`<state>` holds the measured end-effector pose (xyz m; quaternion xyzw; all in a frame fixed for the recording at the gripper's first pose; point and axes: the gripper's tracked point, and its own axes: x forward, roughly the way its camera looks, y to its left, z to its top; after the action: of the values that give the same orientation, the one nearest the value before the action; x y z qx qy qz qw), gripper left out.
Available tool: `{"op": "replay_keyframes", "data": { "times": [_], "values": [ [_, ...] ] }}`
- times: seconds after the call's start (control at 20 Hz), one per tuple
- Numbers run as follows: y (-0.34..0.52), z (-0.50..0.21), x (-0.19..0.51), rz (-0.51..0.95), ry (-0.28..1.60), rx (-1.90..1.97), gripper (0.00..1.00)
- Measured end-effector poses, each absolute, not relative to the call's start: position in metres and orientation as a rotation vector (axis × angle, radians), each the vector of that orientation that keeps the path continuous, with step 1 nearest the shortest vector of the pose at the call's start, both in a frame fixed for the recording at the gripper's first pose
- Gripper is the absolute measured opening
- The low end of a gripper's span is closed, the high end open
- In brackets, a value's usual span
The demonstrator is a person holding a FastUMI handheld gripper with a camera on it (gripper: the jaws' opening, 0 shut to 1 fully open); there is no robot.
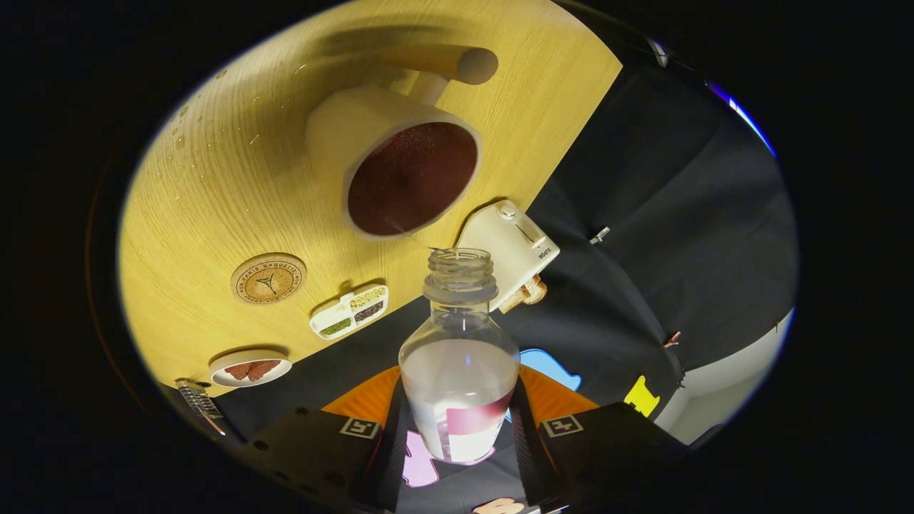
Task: Take the bottle from table, then pour the juice into the cup, finally place the bottle on the coaster
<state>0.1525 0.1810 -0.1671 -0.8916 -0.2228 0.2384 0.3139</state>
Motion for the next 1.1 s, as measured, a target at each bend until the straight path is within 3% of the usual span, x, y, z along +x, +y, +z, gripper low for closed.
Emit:
{"op": "replay_keyframes", "data": {
  "times": [0.85, 1.1],
  "values": [
    [0.183, -0.166, 0.155, 0.630, -0.561, -2.289, 0.67],
    [0.168, -0.165, 0.161, 0.605, -0.479, -2.204, 0.67]
  ]
}}
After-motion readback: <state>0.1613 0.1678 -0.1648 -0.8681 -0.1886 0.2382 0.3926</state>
